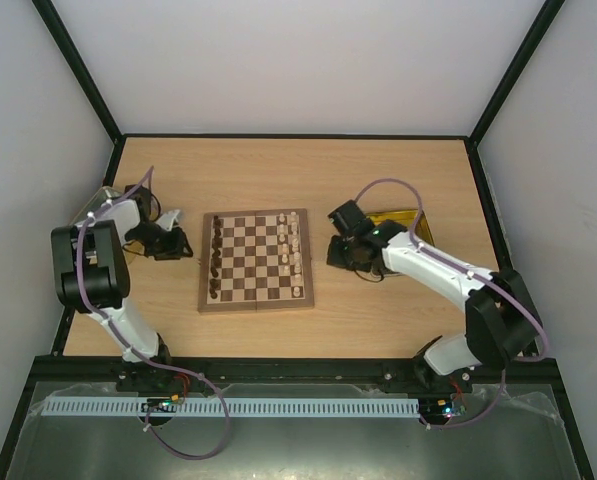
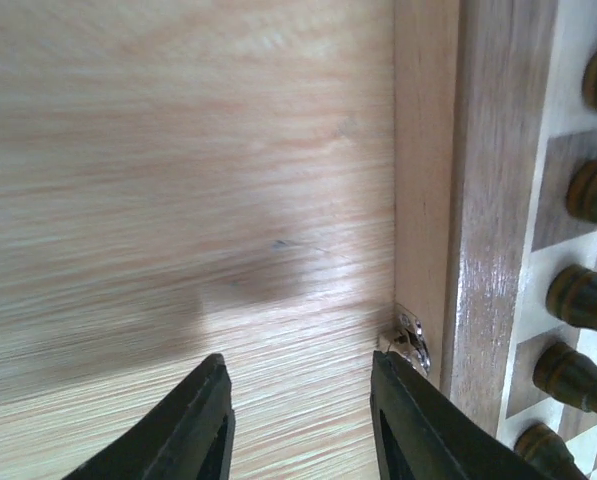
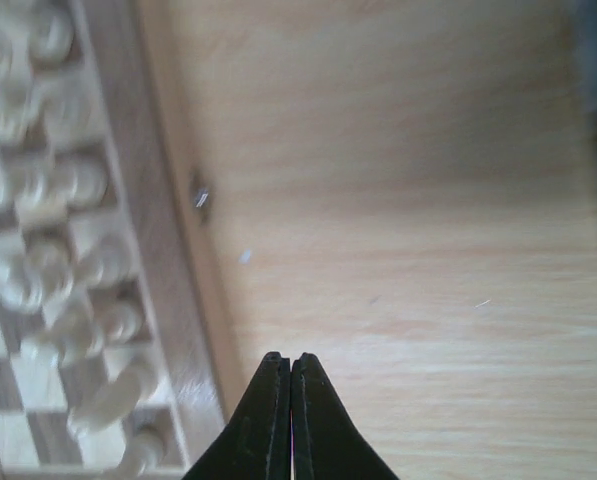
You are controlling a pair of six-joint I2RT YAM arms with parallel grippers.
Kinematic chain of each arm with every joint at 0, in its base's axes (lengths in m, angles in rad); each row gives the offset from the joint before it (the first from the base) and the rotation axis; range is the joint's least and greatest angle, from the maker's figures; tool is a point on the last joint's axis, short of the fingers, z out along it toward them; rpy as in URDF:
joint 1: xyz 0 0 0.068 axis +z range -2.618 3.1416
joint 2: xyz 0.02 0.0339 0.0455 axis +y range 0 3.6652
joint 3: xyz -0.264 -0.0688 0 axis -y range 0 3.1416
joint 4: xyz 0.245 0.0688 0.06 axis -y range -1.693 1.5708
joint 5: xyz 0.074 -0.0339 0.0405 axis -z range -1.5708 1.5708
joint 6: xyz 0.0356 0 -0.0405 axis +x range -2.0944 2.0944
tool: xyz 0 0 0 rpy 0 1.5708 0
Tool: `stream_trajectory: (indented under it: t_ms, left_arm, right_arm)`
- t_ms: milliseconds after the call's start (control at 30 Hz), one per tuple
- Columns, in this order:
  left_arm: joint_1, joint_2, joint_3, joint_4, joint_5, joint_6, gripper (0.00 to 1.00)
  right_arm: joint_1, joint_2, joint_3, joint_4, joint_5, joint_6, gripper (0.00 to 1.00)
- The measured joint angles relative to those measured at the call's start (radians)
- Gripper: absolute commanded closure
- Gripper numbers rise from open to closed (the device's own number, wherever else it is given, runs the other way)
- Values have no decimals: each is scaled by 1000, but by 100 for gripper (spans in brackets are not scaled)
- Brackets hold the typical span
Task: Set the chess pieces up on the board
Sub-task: Adjust the chessboard at the center of the board, then move the storage box to the center of the board.
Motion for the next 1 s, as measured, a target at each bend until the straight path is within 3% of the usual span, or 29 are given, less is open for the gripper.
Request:
stream_trajectory:
  t_ms: [233, 333, 500, 1000]
  left_arm:
    - [60, -87, 74, -21, 3, 16, 50]
    - [60, -111, 64, -19, 19, 14, 50]
    - [60, -184, 6, -15, 41, 1, 49]
    - [60, -218, -16, -7, 55, -14, 49]
  right_arm:
    - [-263, -27, 84, -109, 126, -71, 95]
    - [-266, -16, 85, -124, 130, -88, 92]
    - [-266, 8, 68, -132, 131, -114, 77]
    - [-275, 8, -66, -103, 112, -146, 75]
